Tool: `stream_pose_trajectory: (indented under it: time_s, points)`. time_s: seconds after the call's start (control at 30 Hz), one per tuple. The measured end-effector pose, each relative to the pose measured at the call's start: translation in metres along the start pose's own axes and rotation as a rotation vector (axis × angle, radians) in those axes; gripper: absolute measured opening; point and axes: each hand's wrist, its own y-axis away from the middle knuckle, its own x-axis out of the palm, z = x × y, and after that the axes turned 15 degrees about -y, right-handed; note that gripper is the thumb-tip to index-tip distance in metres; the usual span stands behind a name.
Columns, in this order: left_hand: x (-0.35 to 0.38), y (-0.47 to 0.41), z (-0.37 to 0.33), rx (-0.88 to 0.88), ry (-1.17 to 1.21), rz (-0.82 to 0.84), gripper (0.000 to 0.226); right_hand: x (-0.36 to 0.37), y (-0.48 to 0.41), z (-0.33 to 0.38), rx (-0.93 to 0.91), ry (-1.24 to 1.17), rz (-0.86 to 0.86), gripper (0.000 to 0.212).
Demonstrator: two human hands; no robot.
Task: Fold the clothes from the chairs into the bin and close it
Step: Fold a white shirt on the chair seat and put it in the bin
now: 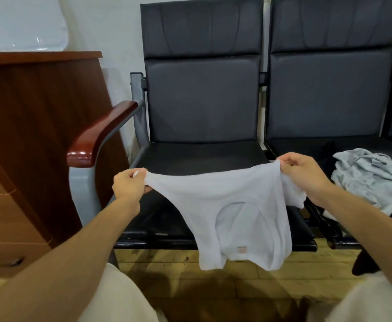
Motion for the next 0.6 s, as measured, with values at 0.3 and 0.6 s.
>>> stream_pose_trajectory:
  time_s: [0.3, 0.6]
  points:
    - [-0.001, -0.003, 0.009, 0.005, -0.056, 0.044, 0.022, -0.007, 0.001, 0.0, 0.035, 0.067, 0.102, 0.014]
    - [0.024, -0.028, 0.03, -0.037, -0.381, 0.423, 0.05, 0.009, -0.028, -0.036, -0.069, 0.694, 0.389, 0.018]
